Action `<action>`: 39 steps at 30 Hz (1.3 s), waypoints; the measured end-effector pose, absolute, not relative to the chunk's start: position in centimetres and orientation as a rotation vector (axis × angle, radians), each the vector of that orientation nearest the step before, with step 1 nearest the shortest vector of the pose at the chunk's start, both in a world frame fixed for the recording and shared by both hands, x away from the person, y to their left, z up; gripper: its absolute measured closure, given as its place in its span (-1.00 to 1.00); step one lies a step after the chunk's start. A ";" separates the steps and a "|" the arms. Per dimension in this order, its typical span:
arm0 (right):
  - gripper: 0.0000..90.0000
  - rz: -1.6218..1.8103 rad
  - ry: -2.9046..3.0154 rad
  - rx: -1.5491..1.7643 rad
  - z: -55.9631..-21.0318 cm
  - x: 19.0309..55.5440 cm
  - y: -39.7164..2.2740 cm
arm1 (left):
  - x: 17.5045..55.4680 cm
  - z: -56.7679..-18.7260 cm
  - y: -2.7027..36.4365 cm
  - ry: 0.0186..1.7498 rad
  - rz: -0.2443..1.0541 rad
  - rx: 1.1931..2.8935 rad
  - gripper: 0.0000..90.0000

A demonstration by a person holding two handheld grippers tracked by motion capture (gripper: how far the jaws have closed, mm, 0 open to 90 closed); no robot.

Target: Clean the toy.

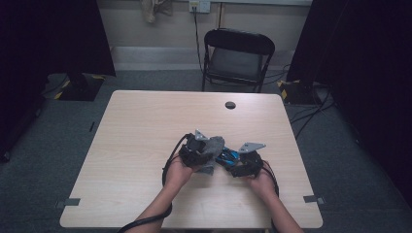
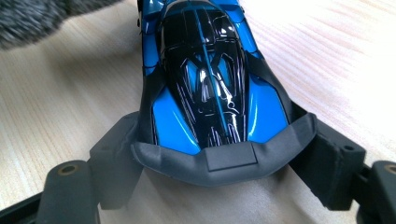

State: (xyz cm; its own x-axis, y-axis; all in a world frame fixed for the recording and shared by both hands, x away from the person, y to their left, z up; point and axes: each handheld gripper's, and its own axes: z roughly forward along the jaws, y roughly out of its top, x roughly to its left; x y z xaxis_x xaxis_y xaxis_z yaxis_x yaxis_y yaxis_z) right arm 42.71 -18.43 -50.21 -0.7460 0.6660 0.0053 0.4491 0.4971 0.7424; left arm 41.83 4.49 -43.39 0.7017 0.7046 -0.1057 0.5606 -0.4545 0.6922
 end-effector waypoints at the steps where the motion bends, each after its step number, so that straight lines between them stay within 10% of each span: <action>1: -0.49 1.098 2.462 0.943 -50.2 42.7 -18.4 | 41.9 -43.4 4.3 0.949 0.254 2.174 0.66; 39: -0.48 1.100 2.462 0.941 -50.2 42.7 -18.4 | 42.3 -44.8 -1.4 0.844 0.187 2.197 0.66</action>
State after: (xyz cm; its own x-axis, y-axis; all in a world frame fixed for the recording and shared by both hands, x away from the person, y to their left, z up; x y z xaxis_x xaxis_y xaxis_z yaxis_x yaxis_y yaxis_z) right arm 42.70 -18.44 -50.20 -0.7467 0.6651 0.0059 0.4482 0.4966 0.7433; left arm 42.25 -1.44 -44.82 0.7710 0.6244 -0.1256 0.5132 -0.4922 0.7031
